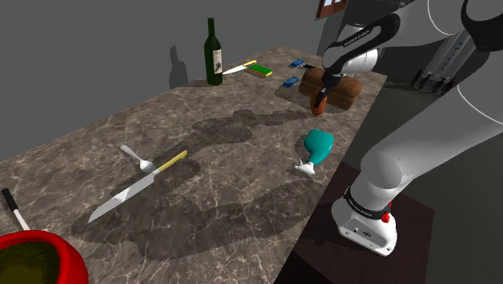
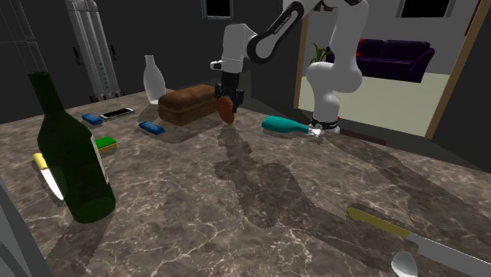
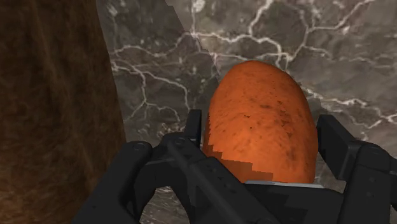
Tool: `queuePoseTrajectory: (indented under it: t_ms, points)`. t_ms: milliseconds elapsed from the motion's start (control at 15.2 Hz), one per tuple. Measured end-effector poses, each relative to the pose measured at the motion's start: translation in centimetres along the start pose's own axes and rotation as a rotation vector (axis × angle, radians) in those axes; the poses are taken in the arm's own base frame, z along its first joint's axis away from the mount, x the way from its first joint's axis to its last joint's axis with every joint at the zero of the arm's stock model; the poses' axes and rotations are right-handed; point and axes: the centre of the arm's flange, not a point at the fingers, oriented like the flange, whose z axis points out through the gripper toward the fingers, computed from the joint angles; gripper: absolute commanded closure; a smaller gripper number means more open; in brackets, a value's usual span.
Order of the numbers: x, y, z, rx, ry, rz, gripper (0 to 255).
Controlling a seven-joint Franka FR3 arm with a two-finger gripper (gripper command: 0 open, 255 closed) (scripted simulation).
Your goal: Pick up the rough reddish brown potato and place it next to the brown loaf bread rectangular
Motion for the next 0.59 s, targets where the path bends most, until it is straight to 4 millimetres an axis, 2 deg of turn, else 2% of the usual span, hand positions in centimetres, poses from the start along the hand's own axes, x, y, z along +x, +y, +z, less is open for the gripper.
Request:
queuePoseTrajectory:
  t_ms: [330,396,594]
  points:
    - [0.09,-0.04,0.23,0.001,-0.001,0.000,255]
    - [0.08,-0.02,0.23,0.001,-0.001,0.001,0]
    - [-0.20,0.01,0.51,0.006,-0.008,0.002,0]
